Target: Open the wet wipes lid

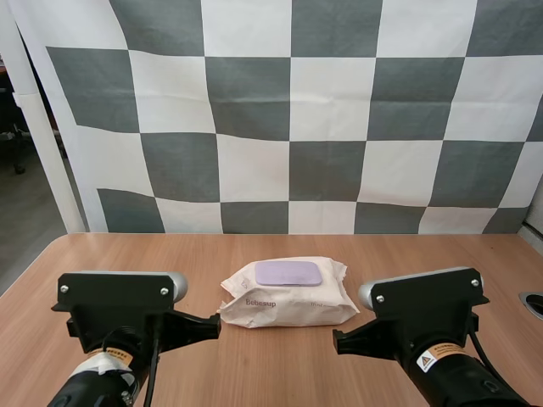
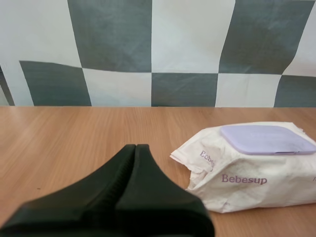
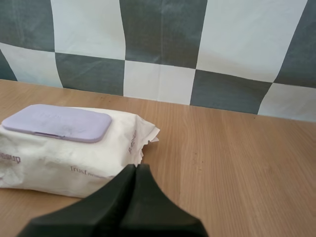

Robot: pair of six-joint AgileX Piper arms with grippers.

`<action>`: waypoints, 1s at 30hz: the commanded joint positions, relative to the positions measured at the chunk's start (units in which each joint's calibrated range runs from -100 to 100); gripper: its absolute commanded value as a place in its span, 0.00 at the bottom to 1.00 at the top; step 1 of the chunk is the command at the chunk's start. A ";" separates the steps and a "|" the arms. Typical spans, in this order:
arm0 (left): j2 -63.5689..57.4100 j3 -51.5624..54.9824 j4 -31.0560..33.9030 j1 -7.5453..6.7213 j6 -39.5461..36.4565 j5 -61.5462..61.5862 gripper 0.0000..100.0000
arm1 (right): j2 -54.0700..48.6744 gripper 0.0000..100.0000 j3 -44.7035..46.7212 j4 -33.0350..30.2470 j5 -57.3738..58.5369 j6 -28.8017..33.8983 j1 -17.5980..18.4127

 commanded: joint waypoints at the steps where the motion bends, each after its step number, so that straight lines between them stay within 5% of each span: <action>1: 0.00 -4.69 1.35 0.00 0.61 0.05 0.00 | 0.00 0.00 -5.39 -0.04 2.04 0.05 -0.02; 10: 0.00 -20.41 11.88 0.00 0.72 3.08 0.00 | 0.00 0.00 -22.26 -0.04 9.47 -0.05 -0.02; 16: 0.00 -32.08 10.61 0.00 0.72 32.46 0.00 | 0.00 0.00 -29.71 1.31 26.96 -0.05 -0.02; 30: 6.38 -35.04 7.93 0.00 9.72 36.24 0.00 | 0.00 0.00 -37.49 1.75 34.17 -12.32 -0.02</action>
